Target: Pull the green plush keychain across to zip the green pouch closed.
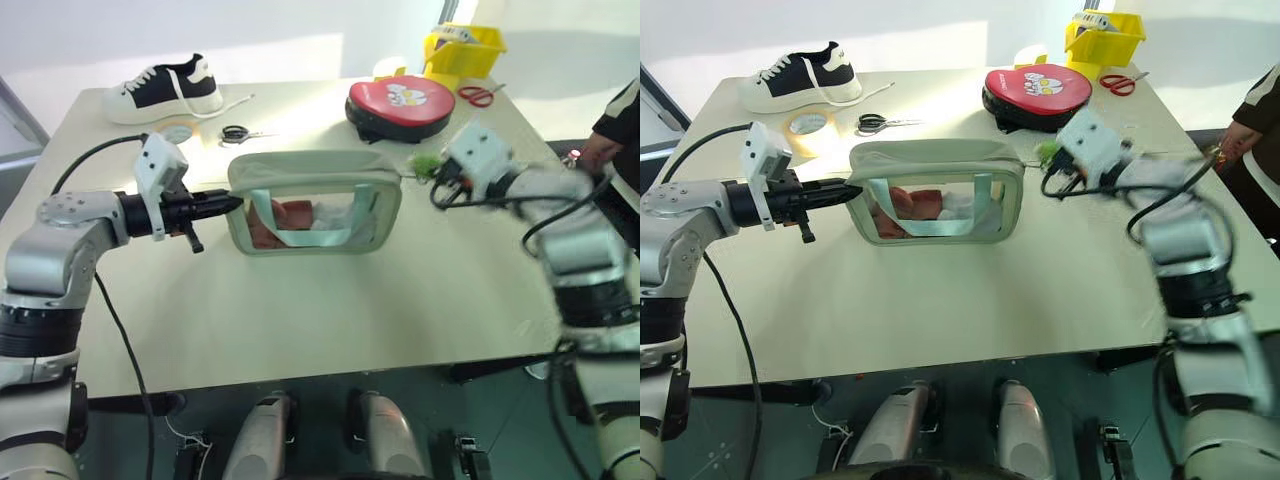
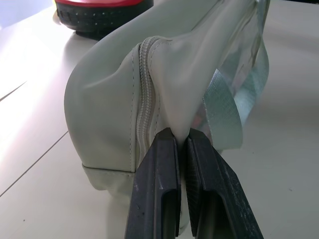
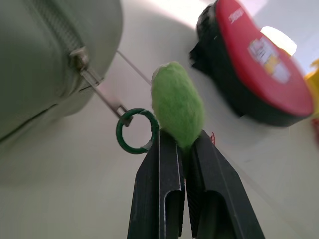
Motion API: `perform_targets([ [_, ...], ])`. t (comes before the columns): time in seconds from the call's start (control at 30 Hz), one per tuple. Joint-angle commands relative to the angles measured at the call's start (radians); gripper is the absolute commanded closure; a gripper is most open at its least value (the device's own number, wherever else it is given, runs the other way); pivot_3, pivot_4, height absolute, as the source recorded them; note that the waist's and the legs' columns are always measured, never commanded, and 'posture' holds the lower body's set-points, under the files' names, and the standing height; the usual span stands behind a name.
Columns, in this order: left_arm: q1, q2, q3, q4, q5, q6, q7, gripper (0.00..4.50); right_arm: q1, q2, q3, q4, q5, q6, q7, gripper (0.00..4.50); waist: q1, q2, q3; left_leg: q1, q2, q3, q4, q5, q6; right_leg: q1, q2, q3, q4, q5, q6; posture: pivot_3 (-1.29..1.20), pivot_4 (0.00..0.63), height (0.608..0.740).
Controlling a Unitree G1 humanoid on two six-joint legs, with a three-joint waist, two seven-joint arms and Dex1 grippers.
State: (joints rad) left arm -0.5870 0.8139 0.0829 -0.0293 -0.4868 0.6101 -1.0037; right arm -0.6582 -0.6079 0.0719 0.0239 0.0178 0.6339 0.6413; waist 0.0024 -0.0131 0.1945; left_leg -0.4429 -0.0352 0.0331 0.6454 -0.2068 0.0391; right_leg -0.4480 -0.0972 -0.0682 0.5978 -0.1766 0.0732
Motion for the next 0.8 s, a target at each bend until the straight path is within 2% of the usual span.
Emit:
perform_targets([
  [0.03,-0.036,0.008,0.014,0.006,0.006,-0.013,-0.003,4.50,0.060,0.152,-0.018,-0.046,0.058,0.086,-0.091,4.47,0.000,0.000,0.000,0.000,0.000,0.000,0.000,0.000,0.000,0.000,0.000,0.000,0.000,0.000,0.000,0.00,0.150,0.740],
  [0.17,-0.040,0.005,0.010,0.005,0.008,-0.014,-0.005,4.50,0.088,0.227,-0.013,-0.044,0.072,0.122,-0.121,4.47,0.000,0.000,0.000,0.000,0.000,0.000,0.001,0.000,0.000,0.000,0.000,0.000,0.001,0.000,0.000,0.00,0.150,0.740],
  [0.33,-0.034,0.005,0.015,-0.002,0.007,-0.013,-0.002,4.50,0.041,0.123,-0.049,-0.030,0.090,0.122,-0.060,4.47,0.003,0.001,0.000,0.000,-0.001,0.000,0.001,0.000,0.000,0.000,0.000,0.000,0.000,0.000,0.000,0.00,0.150,0.740],
  [0.4,-0.032,0.006,0.018,-0.004,0.003,-0.009,-0.003,4.50,-0.004,0.057,-0.075,-0.022,0.127,0.124,0.007,3.79,0.004,0.001,0.000,0.000,-0.001,0.000,0.001,0.000,0.000,0.000,0.000,0.000,0.000,0.000,0.000,0.00,0.150,0.740],
  [0.47,-0.036,0.006,0.029,0.004,-0.004,-0.001,0.004,3.73,-0.073,-0.032,-0.089,-0.003,0.157,0.119,0.094,2.99,0.005,0.002,0.001,0.000,-0.001,0.000,0.001,0.000,0.000,0.000,0.000,0.000,0.000,0.000,0.000,0.00,0.150,0.740],
  [0.57,-0.047,0.020,0.047,0.019,-0.021,0.014,-0.009,2.47,-0.157,-0.144,-0.080,0.027,0.187,0.101,0.216,1.43,0.006,0.002,0.001,0.000,-0.001,0.000,0.001,0.000,0.000,0.000,0.000,0.000,0.000,0.000,0.000,0.00,0.150,0.740],
  [0.63,-0.054,0.039,0.060,0.025,-0.030,0.025,-0.021,1.31,-0.205,-0.199,-0.072,0.036,0.215,0.100,0.295,0.24,0.007,0.001,0.001,0.000,0.000,0.000,0.000,0.000,0.000,0.000,0.000,-0.001,-0.001,0.000,0.000,0.00,0.150,0.740],
  [0.67,-0.065,0.058,0.072,0.030,-0.040,0.038,-0.034,0.84,-0.237,-0.232,-0.070,0.026,0.244,0.111,0.360,0.00,0.007,0.001,0.001,0.000,0.000,0.000,0.000,0.000,0.000,0.000,0.000,-0.001,-0.001,0.000,0.000,0.00,0.150,0.740],
  [0.7,-0.075,0.075,0.084,0.033,-0.051,0.054,-0.047,0.33,-0.263,-0.258,-0.069,0.011,0.276,0.128,0.416,0.00,0.006,0.001,0.001,-0.001,0.000,0.000,0.000,0.000,0.000,0.000,0.000,-0.001,-0.001,0.000,0.000,0.00,0.150,0.740],
  [0.73,-0.086,0.093,0.094,0.033,-0.066,0.073,-0.061,0.08,-0.286,-0.276,-0.071,-0.002,0.307,0.151,0.463,0.00,0.004,0.001,0.001,-0.001,0.000,0.000,0.000,0.000,0.000,-0.001,0.000,-0.001,-0.001,0.000,0.000,0.00,0.150,0.740],
  [0.8,-0.111,0.132,0.112,0.034,-0.099,0.113,-0.090,0.08,-0.317,-0.296,-0.067,-0.037,0.360,0.190,0.522,0.00,0.003,0.001,0.001,-0.002,0.000,0.000,0.000,0.000,0.001,-0.001,0.000,-0.001,-0.001,0.000,0.000,0.00,0.150,0.740],
])
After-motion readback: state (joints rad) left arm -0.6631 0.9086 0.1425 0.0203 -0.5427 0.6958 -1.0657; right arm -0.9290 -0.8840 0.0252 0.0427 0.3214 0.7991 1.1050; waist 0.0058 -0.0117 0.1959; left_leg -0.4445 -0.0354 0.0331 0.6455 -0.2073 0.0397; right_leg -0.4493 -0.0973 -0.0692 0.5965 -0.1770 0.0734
